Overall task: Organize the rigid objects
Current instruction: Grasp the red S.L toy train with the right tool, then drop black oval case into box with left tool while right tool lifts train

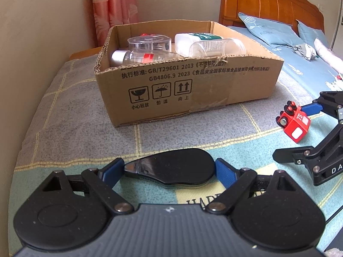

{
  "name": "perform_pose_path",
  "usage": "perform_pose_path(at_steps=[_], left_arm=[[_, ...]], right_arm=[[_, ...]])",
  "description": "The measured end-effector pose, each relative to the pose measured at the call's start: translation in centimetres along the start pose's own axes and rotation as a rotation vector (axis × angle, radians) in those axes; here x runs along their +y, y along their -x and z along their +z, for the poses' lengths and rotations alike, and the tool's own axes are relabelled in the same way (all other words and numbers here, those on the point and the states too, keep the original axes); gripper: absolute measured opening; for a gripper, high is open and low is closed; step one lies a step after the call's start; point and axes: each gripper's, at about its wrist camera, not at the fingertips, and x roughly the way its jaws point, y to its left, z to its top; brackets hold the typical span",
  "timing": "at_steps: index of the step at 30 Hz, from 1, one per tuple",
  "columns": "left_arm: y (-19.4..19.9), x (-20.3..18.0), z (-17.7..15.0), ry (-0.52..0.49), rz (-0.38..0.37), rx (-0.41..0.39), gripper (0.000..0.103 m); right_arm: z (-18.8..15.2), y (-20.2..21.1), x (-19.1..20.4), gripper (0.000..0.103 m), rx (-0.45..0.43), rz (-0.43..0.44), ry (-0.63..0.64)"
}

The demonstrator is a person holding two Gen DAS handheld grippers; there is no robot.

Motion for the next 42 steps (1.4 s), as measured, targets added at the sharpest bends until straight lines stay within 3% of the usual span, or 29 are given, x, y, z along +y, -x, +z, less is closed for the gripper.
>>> perform_pose_path(at_steps=[10,23,34,42], left_arm=[[-0.1,-0.4,0.3,0.024,0.02,0.023,0.09],[-0.1,-0.6,0.7,-0.004,0.011,0.042,0.089],[2.8,-1.0,2.4,-0.068,-0.027,0.021,0.089],[5.1,-1.5,6.1,-0.116,-0.043,-0.064,0.089]], right_arm=[[0.7,-0.1,-0.4,0.102,0.025,-0.01,0.021],[1.2,1.1,-1.3,0.059,0.063,-0.001,-0.003],[1.1,3.0,-0.7,0.058,0.064,0.012,0.023],[2.7,5.7,-0.6,0.057,0.026,0.011,0.065]])
